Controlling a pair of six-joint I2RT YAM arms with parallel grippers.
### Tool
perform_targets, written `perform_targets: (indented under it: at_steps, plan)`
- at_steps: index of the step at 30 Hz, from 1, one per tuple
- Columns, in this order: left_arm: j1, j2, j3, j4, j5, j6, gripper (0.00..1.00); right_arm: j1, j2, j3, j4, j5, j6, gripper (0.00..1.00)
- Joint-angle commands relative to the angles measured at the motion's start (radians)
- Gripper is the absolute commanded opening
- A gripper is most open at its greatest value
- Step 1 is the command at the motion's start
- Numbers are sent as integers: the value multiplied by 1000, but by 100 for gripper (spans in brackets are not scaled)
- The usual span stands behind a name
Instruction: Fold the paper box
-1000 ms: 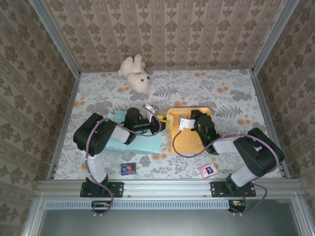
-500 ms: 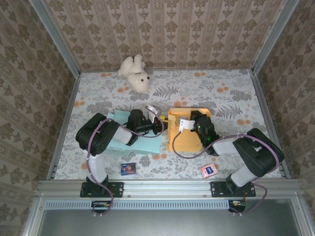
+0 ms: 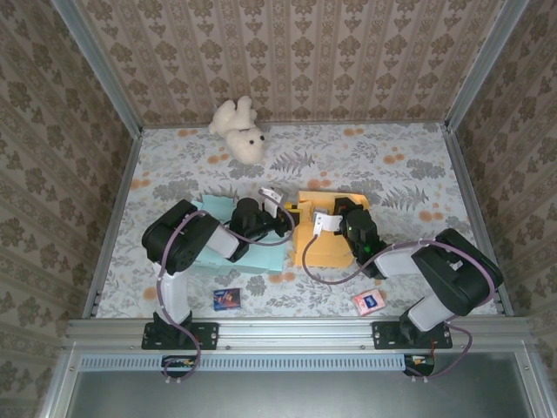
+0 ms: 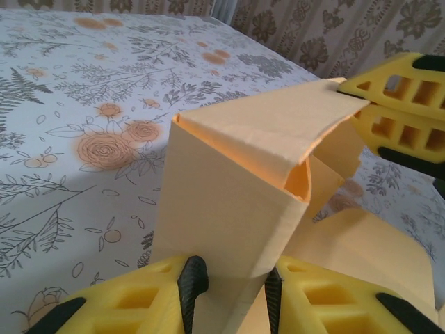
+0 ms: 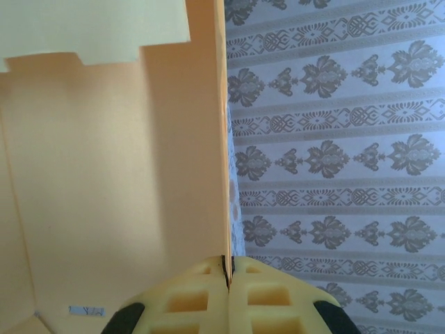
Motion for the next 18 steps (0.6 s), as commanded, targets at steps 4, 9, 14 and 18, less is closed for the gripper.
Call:
perform_targets:
  at_steps: [4, 9, 14, 18]
  plan:
    - [-15, 25, -2, 99, -87, -26, 34, 47, 13, -13, 18, 76, 43, 0]
    - [-33, 28, 7, 99, -120, -21, 34, 88, 50, 3, 27, 167, 24, 0]
    - [-47, 32, 13, 100, -166, -19, 34, 114, 81, 17, 45, 251, 31, 0]
    - [-59, 45, 27, 100, -197, -22, 34, 117, 100, 11, 97, 297, 62, 0]
